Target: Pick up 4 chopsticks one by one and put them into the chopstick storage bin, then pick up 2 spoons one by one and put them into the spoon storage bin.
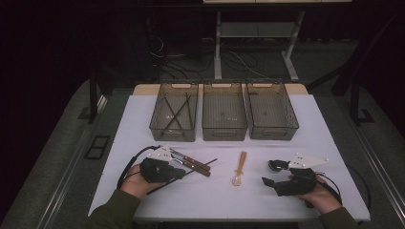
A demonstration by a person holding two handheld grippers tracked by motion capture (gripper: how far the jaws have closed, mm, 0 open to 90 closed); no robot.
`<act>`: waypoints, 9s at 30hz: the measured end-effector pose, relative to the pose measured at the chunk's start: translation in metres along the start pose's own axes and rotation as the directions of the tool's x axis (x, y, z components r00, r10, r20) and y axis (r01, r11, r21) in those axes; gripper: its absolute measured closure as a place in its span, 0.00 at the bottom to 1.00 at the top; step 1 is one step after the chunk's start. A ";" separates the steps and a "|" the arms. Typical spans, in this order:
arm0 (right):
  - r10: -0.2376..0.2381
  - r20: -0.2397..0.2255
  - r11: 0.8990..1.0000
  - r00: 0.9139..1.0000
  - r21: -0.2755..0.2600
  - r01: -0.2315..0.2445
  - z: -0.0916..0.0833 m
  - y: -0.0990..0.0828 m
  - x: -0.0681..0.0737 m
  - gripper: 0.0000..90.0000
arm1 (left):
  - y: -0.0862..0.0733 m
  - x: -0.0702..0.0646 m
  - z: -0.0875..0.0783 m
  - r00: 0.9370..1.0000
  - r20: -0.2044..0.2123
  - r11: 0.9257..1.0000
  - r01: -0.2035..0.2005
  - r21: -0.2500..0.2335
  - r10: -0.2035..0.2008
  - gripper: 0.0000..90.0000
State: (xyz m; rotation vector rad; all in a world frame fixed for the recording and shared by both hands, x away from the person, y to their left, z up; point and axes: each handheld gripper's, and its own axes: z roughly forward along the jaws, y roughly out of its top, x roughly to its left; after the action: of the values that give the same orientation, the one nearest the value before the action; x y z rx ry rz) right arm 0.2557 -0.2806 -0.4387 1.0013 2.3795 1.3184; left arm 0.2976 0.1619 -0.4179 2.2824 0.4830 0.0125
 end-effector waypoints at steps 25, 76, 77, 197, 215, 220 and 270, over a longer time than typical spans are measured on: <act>0.003 0.000 1.000 1.000 0.001 -0.003 0.000 0.000 -0.001 0.20 | 0.024 0.006 -0.039 0.996 -0.076 0.979 0.027 -0.200 -0.043 0.95; 0.015 -0.001 1.000 1.000 -0.010 -0.015 -0.002 -0.001 -0.003 0.20 | 0.115 0.131 -0.066 0.890 -0.403 0.956 0.105 -0.275 -0.214 0.95; 0.015 -0.002 1.000 1.000 -0.011 -0.015 -0.003 0.000 -0.003 0.20 | 0.113 0.134 -0.065 0.888 -0.403 0.955 0.116 -0.272 -0.222 0.95; 0.025 0.008 0.999 1.000 -0.026 -0.025 -0.006 0.002 -0.002 0.20 | -0.013 0.001 -0.007 0.982 -0.151 0.971 0.076 -0.226 -0.112 0.19; 0.045 0.038 0.999 0.998 -0.030 -0.044 -0.008 0.003 -0.012 0.20 | -0.021 -0.006 0.004 0.980 -0.156 0.976 0.091 -0.196 -0.123 0.01; 0.060 0.046 0.998 0.997 -0.033 -0.058 -0.011 0.007 -0.017 0.18 | -0.021 -0.006 0.006 0.980 -0.152 0.978 0.096 -0.186 -0.125 0.00; 0.026 0.005 0.976 1.000 0.215 -0.027 0.012 0.011 -0.064 0.48 | -0.021 -0.008 0.009 0.985 -0.120 0.979 0.103 -0.175 -0.125 0.00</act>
State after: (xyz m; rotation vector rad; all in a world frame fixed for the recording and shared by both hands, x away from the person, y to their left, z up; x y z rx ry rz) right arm 0.3138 -0.3120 -0.4434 1.0937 2.5573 1.0838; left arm 0.2849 0.1652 -0.4380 2.0938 0.6562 0.1403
